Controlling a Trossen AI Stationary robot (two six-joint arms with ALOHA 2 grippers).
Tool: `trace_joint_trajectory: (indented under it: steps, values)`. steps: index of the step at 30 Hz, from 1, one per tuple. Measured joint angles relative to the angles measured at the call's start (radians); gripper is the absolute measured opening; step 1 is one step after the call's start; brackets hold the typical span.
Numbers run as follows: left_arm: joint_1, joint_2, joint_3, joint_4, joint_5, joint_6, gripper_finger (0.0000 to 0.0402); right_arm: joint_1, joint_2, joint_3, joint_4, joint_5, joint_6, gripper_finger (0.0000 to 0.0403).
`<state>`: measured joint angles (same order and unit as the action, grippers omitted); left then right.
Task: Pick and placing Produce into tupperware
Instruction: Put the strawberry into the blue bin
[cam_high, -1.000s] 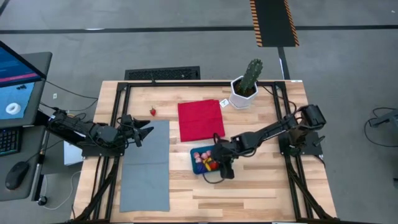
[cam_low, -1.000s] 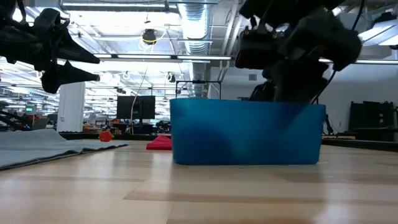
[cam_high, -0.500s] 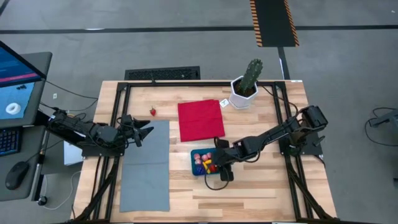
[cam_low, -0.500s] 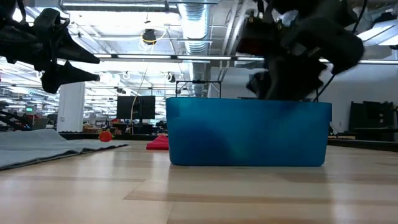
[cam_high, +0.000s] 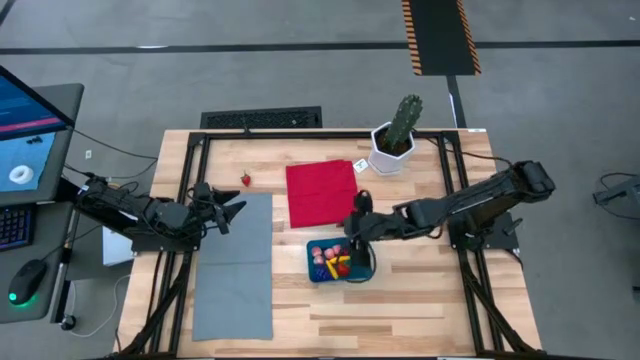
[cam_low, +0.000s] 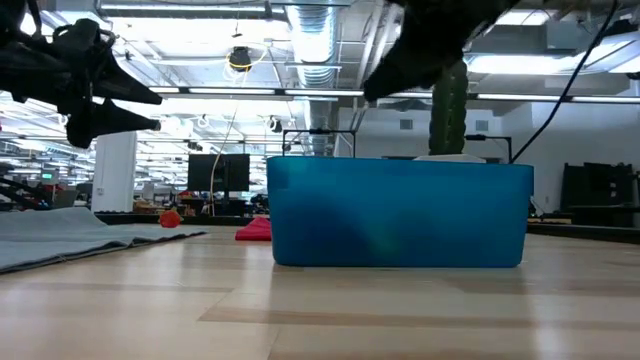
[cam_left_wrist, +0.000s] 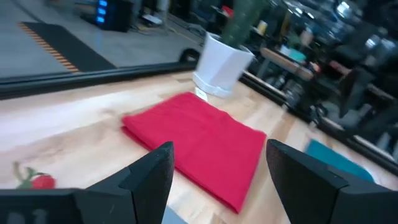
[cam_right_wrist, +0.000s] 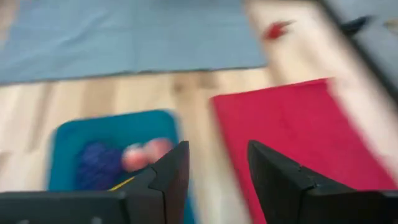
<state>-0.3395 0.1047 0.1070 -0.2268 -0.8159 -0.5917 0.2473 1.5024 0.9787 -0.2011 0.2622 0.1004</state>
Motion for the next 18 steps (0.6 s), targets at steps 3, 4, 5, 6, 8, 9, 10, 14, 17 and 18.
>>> trace_joint_trajectory:
  steps: [3, 4, 5, 6, 8, 9, 10, 14, 17, 18]
  values:
    - [0.023, 0.000, 0.000, -0.005, -0.050, -0.061, 0.0245, -0.012, -0.037, 0.000, -0.003, 0.100, -0.005, 0.0183]
    - [0.035, 0.000, 0.000, -0.006, -0.059, -0.076, 0.0245, -0.017, -0.047, 0.000, -0.001, 0.117, -0.005, 0.0183]
    - [0.051, 0.000, 0.000, -0.007, -0.062, -0.079, 0.0245, -0.022, -0.057, 0.000, -0.004, 0.128, -0.005, 0.0183]
    - [0.068, 0.000, 0.000, -0.007, -0.061, -0.079, 0.0245, -0.025, -0.066, 0.000, -0.013, 0.135, -0.004, 0.0182]
    - [0.111, 0.002, 0.000, -0.007, -0.048, -0.084, 0.0245, -0.030, -0.076, -0.005, -0.022, 0.138, -0.004, 0.0183]
    - [0.134, 0.009, 0.000, -0.005, -0.031, -0.087, 0.0245, -0.031, -0.080, -0.013, -0.020, 0.138, -0.005, 0.0183]
    - [0.159, 0.019, 0.000, -0.001, -0.004, -0.088, 0.0245, -0.033, -0.085, -0.024, -0.011, 0.138, -0.005, 0.0183]
    - [0.273, 0.071, 0.017, 0.017, 0.118, -0.087, 0.0245, -0.054, -0.124, -0.073, 0.039, 0.144, -0.020, 0.0181]
    - [0.350, 0.136, 0.046, 0.017, 0.207, -0.073, 0.0245, -0.081, -0.192, -0.118, 0.091, 0.160, -0.037, 0.0181]
    - [0.372, 0.160, 0.058, 0.017, 0.228, -0.066, 0.0245, -0.087, -0.230, -0.139, 0.098, 0.160, -0.046, 0.0181]
